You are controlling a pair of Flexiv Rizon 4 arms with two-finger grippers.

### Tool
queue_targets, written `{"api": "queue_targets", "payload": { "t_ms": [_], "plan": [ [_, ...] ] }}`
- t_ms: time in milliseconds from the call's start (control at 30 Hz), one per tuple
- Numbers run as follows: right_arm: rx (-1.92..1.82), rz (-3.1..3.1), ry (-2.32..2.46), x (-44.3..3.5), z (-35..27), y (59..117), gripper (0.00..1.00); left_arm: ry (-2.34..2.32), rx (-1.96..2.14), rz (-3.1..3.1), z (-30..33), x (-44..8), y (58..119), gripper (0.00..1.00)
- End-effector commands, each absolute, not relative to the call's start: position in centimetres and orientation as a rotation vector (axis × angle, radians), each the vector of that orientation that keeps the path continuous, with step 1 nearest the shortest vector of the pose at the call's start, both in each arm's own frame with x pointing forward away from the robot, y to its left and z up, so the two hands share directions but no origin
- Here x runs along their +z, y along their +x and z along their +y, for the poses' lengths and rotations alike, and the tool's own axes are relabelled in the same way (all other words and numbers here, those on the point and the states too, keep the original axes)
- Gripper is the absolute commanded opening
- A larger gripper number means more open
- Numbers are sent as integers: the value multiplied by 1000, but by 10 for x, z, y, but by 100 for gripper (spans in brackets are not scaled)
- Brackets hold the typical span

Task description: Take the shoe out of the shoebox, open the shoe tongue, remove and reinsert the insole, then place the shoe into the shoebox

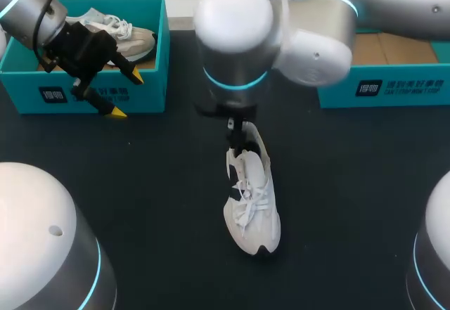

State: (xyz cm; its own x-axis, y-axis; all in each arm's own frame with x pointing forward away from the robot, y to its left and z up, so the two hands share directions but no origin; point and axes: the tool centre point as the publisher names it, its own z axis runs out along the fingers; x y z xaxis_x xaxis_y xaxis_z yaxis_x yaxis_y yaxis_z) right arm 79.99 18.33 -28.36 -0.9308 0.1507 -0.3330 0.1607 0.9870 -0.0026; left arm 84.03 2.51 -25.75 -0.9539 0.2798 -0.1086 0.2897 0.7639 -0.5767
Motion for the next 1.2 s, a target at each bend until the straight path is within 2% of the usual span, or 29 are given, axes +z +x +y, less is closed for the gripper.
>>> {"api": "queue_targets", "payload": {
  "t_ms": [33,600,667,700,767,900,967,1000,1033,1200],
  "plan": [
    [-52,2850,168,-294,188,820,100,474,-959,2936,25,-257,839,100],
    [-119,2909,-99,-355,176,855,100,474,-959,2936,25,-257,839,100],
    [-120,2914,-111,-359,172,856,89,474,-959,2936,25,-257,839,100],
    [-129,2913,-117,-360,171,856,73,474,-959,2936,25,-257,839,100],
    [-137,2918,-115,-362,169,857,49,474,-959,2936,25,-257,839,100],
    [-148,2924,-143,-367,169,856,41,474,-959,2936,25,-257,839,100],
    [-161,2924,-151,-372,168,855,34,474,-959,2936,25,-257,839,100],
    [-180,2923,-140,-374,168,855,22,474,-959,2936,25,-257,839,100],
    [-187,2923,-131,-376,167,855,1,474,-959,2936,25,-257,839,100],
    [-198,2901,-57,-375,166,854,0,474,-959,2936,25,-257,839,100]
  ]
}}
